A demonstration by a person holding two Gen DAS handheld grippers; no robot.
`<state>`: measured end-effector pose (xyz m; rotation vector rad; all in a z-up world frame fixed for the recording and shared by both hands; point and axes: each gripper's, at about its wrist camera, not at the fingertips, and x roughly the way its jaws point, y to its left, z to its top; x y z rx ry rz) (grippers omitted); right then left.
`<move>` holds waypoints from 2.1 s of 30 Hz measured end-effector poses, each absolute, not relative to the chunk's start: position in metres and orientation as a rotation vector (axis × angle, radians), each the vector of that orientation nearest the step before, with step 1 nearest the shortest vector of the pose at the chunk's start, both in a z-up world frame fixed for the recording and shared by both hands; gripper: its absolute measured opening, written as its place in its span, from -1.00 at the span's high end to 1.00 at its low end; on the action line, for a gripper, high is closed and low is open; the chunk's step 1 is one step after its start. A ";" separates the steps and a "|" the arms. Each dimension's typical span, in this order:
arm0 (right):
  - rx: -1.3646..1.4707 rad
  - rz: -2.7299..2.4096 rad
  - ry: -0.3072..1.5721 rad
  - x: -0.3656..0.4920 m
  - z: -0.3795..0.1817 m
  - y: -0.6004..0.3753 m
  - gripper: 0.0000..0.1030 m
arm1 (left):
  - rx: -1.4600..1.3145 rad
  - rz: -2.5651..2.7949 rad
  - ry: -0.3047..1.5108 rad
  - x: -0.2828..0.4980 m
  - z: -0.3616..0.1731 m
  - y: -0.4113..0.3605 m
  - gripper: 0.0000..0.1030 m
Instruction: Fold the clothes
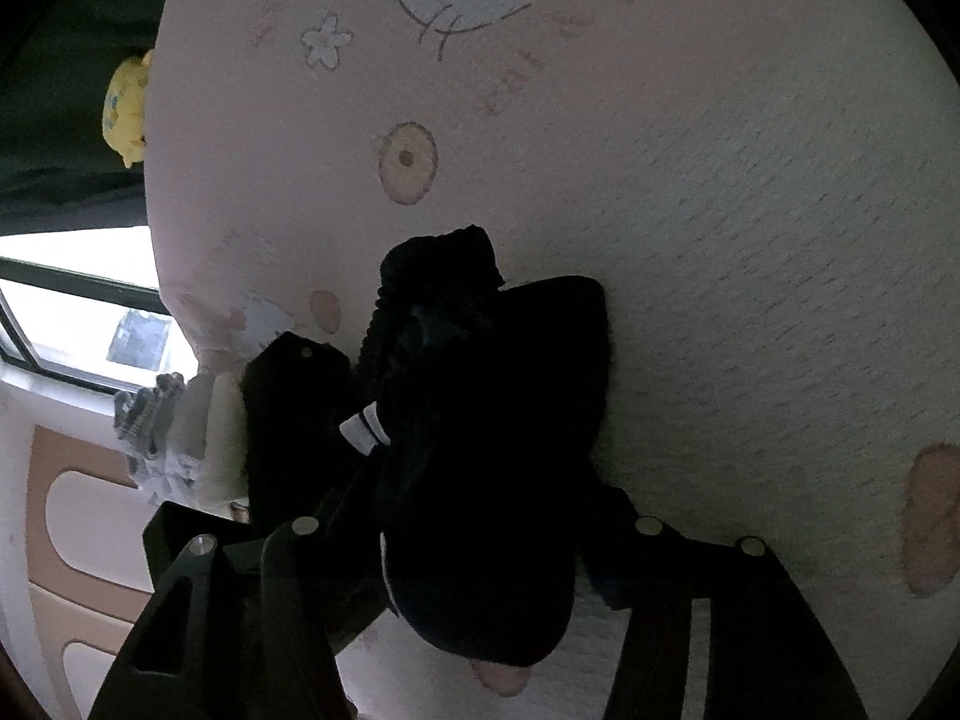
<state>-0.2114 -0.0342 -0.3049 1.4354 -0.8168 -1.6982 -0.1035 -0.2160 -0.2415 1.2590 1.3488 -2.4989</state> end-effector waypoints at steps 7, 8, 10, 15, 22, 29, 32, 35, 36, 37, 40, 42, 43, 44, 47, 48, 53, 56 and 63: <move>1.385 -1.664 -0.824 -0.195 -0.274 -0.031 0.06 | 1.198 -2.563 1.355 -0.093 -0.204 -0.205 0.19; 1.366 -1.678 -0.797 -0.193 -0.264 -0.029 0.06 | 1.180 -2.575 1.379 -0.090 -0.197 -0.203 0.19; 1.318 -1.708 -0.750 -0.187 -0.239 -0.023 0.06 | 1.143 -2.607 1.410 -0.084 -0.182 -0.198 0.19; 1.177 -1.760 -0.761 -0.165 -0.184 -0.006 0.06 | 1.035 -2.715 1.404 -0.061 -0.130 -0.184 0.19; 1.027 -1.775 -0.811 -0.123 -0.112 0.005 0.06 | 0.873 -2.852 1.333 -0.016 -0.062 -0.171 0.19; 0.935 -1.855 -0.746 -0.084 -0.052 0.007 0.06 | 0.742 -2.931 1.397 0.015 -0.021 -0.168 0.19; 0.910 -1.873 -0.719 -0.071 -0.030 0.003 0.06 | 0.690 -2.956 1.391 0.028 -0.006 -0.172 0.19; 0.885 -1.857 -0.685 -0.059 -0.012 -0.012 0.06 | 0.614 -2.965 1.362 0.048 0.009 -0.185 0.19; 0.883 -1.849 -0.672 -0.056 -0.008 -0.019 0.06 | 0.588 -2.961 1.347 0.055 0.013 -0.191 0.19; 0.882 -1.841 -0.658 -0.054 -0.004 -0.025 0.06 | 0.564 -2.954 1.339 0.061 0.016 -0.198 0.19; 0.881 -1.803 -0.617 -0.049 0.005 -0.056 0.06 | 0.503 -2.920 1.347 0.075 0.021 -0.221 0.19; 0.884 -1.768 -0.594 -0.046 0.008 -0.081 0.06 | 0.467 -2.889 1.346 0.084 0.024 -0.238 0.19; 0.889 -1.747 -0.586 -0.045 0.009 -0.094 0.06 | 0.451 -2.873 1.332 0.089 0.025 -0.248 0.19; 0.895 -1.724 -0.580 -0.045 0.010 -0.106 0.06 | 0.436 -2.856 1.317 0.094 0.027 -0.257 0.19; 0.918 -1.654 -0.561 -0.041 0.005 -0.144 0.06 | 0.406 -2.804 1.281 0.106 0.029 -0.283 0.19; 0.926 -1.631 -0.554 -0.039 0.003 -0.156 0.06 | 0.399 -2.783 1.273 0.113 0.027 -0.290 0.19; 0.965 -1.538 -0.515 -0.026 -0.012 -0.202 0.05 | 0.362 -2.672 1.284 0.136 0.005 -0.323 0.19; 0.986 -1.482 -0.470 -0.023 -0.016 -0.231 0.05 | 0.326 -2.602 1.298 0.157 -0.002 -0.341 0.19; 0.982 -1.405 -0.275 -0.040 0.026 -0.300 0.04 | 0.190 -2.516 1.323 0.153 0.019 -0.386 0.18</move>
